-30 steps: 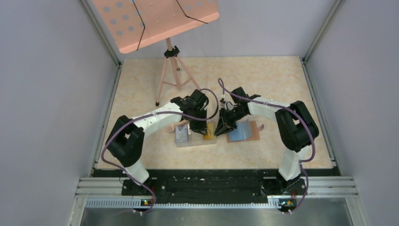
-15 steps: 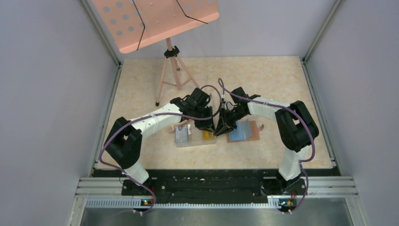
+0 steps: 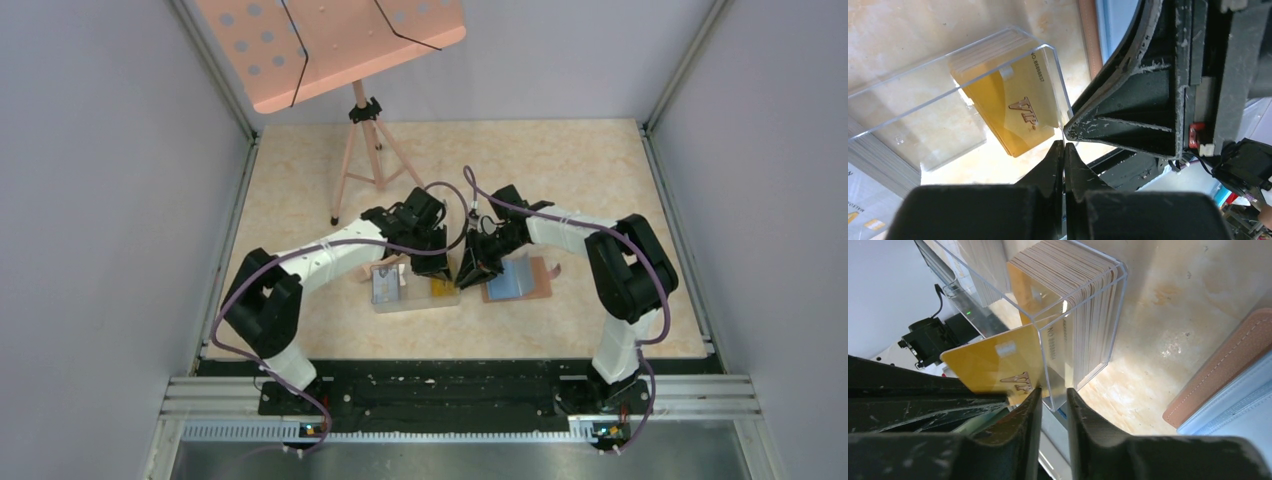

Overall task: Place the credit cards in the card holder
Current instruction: Pick up the credit card from the storage box, then insert the credit card into the card holder.

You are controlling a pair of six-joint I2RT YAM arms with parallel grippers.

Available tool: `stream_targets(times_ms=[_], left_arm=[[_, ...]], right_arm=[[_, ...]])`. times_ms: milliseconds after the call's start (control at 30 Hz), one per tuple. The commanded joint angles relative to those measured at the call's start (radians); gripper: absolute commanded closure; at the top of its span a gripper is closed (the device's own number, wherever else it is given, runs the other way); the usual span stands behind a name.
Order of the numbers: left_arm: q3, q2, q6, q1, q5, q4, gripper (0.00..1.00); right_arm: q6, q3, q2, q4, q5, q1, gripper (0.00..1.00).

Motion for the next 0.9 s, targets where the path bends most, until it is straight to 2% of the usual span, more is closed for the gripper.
stream_targets(times_ms=[0, 233, 367, 500, 600, 733, 800, 867], left_arm=[[-0.024, -0.142, 0.018, -0.003, -0.018, 0.103, 1.00], [-0.124, -0.338, 0.005, 0.001, -0.029, 0.284, 1.00], [-0.206, -0.409, -0.051, 0.028, 0.079, 0.456, 1.00], [-0.292, -0.441, -0.143, 0.056, 0.192, 0.648, 1.00], [-0.317, -0.450, -0.185, 0.065, 0.218, 0.722, 1.00], [-0.343, -0.460, -0.218, 0.092, 0.216, 0.763, 1.00], [-0.357, -0.458, -0.237, 0.101, 0.230, 0.799, 1.00], [-0.359, -0.448, -0.240, 0.103, 0.252, 0.818, 1.00]], right_arm=[[-0.015, 0.047, -0.102, 0.014, 0.000, 0.000, 0.71], [-0.005, 0.025, -0.275, 0.070, -0.059, -0.091, 0.44], [0.095, -0.052, -0.356, 0.240, -0.199, -0.160, 0.37], [0.259, -0.142, -0.397, 0.519, -0.333, -0.181, 0.38], [0.374, -0.203, -0.416, 0.694, -0.378, -0.180, 0.51], [0.535, -0.276, -0.432, 0.934, -0.409, -0.176, 0.59], [0.576, -0.286, -0.431, 0.998, -0.409, -0.166, 0.61], [0.587, -0.289, -0.427, 1.015, -0.403, -0.157, 0.67]])
